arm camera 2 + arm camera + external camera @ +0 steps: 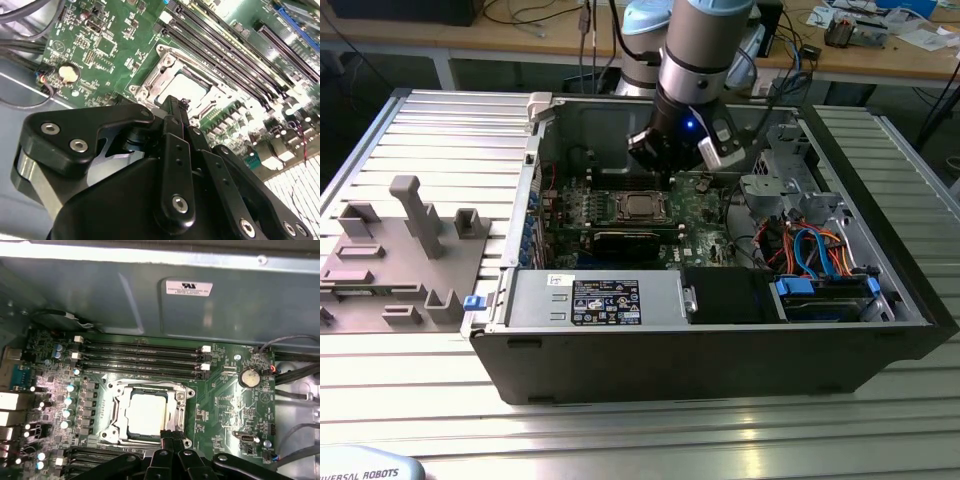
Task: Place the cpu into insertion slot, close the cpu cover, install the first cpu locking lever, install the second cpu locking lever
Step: 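Install the second cpu locking lever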
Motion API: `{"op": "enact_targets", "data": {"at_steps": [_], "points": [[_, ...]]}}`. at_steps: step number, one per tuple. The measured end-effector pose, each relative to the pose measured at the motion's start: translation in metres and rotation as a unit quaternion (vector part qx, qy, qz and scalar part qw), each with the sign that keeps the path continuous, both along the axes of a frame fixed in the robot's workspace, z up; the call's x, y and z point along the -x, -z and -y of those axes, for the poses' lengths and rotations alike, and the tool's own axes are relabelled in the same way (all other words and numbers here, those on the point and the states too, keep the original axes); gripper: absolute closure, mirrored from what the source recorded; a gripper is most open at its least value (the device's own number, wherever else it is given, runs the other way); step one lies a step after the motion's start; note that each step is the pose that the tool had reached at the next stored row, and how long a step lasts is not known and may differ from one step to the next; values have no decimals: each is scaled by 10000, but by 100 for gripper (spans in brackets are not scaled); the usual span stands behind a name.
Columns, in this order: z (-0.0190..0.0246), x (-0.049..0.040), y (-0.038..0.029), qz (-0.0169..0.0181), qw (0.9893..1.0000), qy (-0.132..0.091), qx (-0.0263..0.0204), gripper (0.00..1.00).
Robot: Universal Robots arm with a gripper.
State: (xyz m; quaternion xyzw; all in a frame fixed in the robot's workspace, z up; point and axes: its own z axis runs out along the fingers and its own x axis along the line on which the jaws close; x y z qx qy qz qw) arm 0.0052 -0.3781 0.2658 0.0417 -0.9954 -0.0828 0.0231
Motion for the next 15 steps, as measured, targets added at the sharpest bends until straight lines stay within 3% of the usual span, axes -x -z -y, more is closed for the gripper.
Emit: {"op": "enact_targets", "data": {"at_steps": [4,11,13,15], "points": [[-10,0,-125,0,10000,0,34,89],[-33,1,-249,0,10000,1,66,89],[-61,0,-259,0,10000,1,73,89],[-123,0,-265,0,10000,0,80,89]]}}
